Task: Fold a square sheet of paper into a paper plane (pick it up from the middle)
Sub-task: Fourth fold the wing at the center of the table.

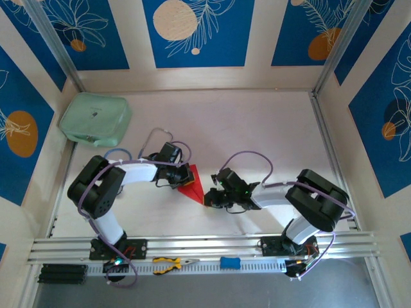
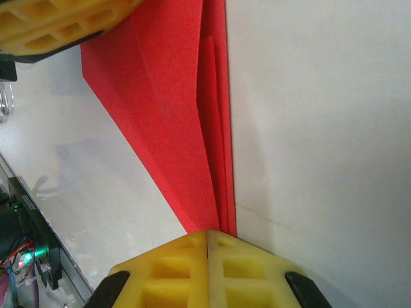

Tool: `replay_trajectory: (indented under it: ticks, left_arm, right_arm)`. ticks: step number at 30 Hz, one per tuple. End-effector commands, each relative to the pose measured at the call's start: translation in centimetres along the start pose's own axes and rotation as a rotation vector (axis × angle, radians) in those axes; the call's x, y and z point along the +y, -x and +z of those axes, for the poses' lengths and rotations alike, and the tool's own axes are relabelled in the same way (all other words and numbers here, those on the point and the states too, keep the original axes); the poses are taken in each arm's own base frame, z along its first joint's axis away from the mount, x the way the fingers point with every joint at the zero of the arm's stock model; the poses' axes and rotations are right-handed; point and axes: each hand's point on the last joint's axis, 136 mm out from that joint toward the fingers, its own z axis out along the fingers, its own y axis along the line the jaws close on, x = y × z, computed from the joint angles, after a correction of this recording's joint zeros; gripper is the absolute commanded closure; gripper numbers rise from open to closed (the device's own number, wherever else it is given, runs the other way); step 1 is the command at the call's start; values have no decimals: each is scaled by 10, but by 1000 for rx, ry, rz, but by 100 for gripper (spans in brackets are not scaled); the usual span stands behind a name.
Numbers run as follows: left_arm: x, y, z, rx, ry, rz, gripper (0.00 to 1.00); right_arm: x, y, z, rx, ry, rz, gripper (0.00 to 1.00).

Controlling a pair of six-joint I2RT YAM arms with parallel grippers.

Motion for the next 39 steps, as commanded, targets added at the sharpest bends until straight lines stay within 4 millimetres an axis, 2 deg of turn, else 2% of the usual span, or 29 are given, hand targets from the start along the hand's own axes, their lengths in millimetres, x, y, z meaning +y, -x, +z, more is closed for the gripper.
replay_trajectory:
  ticks: [1, 12, 25, 28, 34, 39]
  left_arm:
    - [31, -4, 9, 10, 113, -18, 100]
    - [31, -5, 9, 13, 113, -18, 100]
    - [30, -5, 9, 12, 108, -16, 100]
    - [30, -4, 8, 8, 108, -16, 100]
    - [29, -4, 8, 10, 103, -14, 100]
    - [29, -5, 8, 13, 102, -16, 100]
  right_arm:
    - [-38, -35, -5, 109, -146, 13, 96]
    - [-54, -50, -12, 140, -219, 4, 97]
    - [-54, -58, -21, 147, -219, 21, 97]
    - [-41, -49, -28, 112, -180, 8, 97]
    - [16, -10, -41, 27, -11, -58, 97]
    - [45, 15, -23, 37, 37, -83, 95]
